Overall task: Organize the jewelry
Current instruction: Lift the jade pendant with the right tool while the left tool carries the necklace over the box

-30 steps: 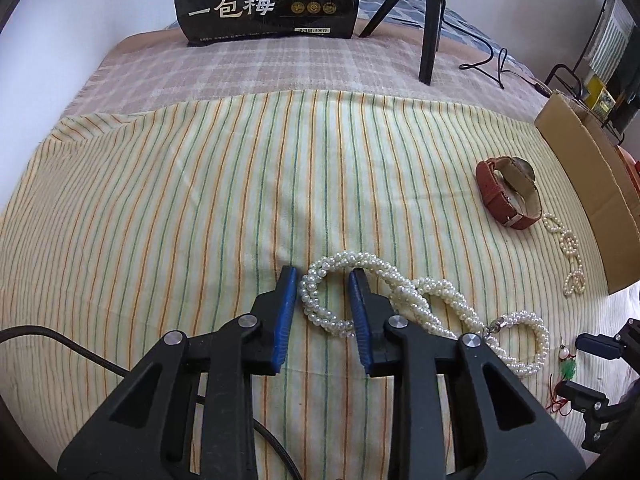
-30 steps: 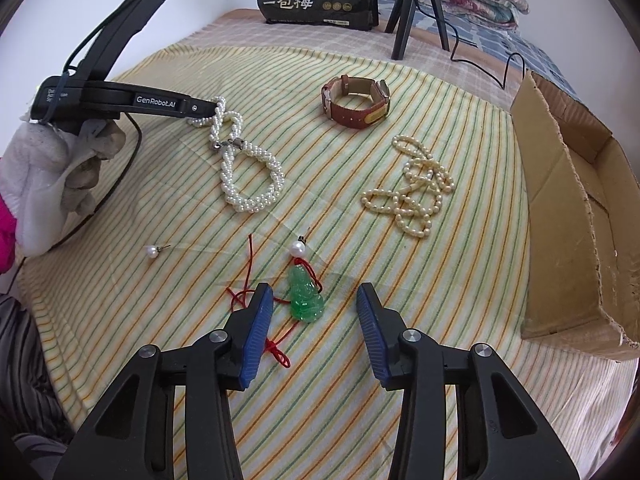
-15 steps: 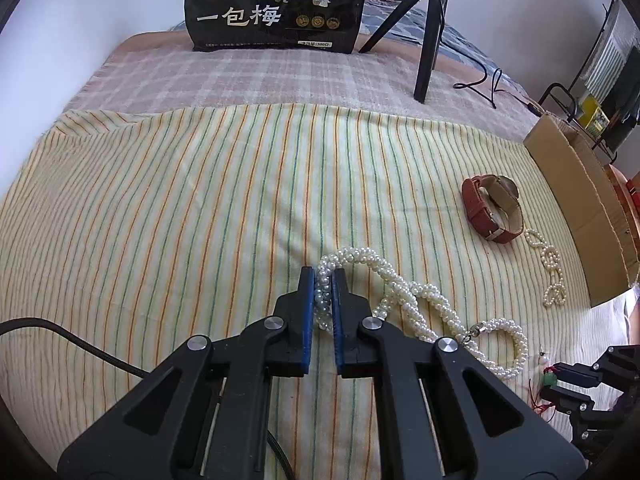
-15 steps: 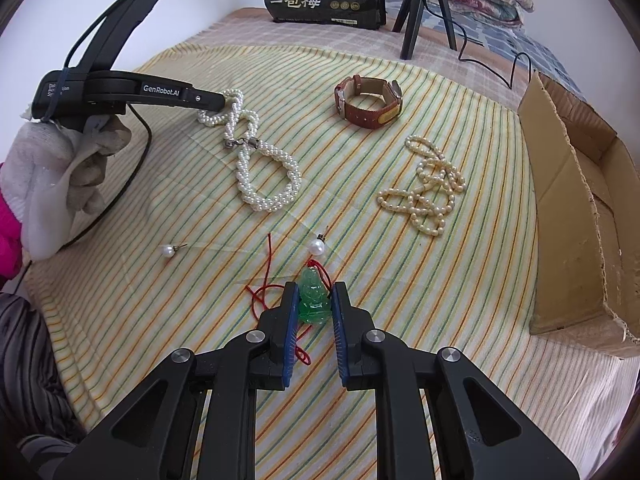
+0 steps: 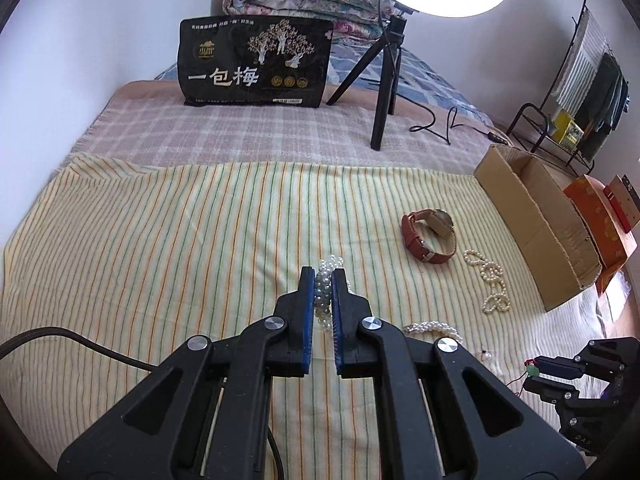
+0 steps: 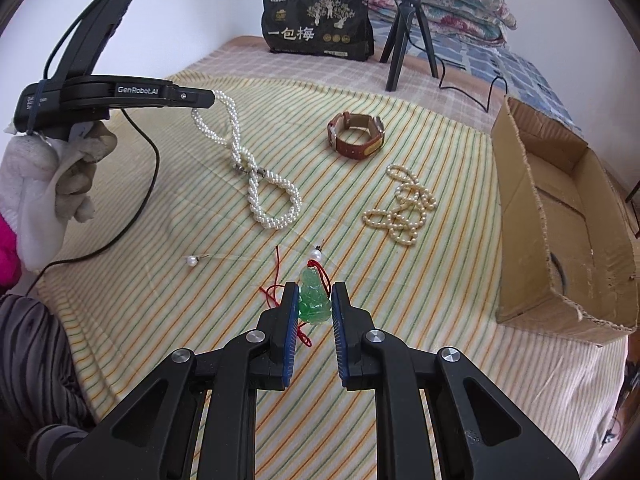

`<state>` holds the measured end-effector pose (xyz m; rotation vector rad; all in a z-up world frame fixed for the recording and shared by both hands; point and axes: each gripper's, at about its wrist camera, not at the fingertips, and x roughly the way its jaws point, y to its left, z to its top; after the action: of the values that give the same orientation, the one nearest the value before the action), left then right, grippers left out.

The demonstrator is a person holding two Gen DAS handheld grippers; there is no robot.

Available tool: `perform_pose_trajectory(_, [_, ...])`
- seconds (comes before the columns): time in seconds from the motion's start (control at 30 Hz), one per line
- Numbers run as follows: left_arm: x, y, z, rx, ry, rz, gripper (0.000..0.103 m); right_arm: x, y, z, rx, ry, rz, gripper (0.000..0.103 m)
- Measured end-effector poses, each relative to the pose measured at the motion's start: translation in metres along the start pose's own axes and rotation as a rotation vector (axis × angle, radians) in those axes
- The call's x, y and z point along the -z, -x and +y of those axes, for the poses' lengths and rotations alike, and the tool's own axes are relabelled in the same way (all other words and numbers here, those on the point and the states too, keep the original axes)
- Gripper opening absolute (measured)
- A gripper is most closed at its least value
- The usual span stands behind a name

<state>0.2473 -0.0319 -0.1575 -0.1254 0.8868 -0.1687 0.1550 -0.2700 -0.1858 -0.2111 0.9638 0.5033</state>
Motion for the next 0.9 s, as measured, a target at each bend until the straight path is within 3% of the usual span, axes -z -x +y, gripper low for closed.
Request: perform_pose_trajectory(0.9, [-0.029, 0.092, -0.066, 0.140, -0.120, -0.192, 0.005, 0.001, 0.064, -0.022, 0.049, -0.052, -0.142, 0.015])
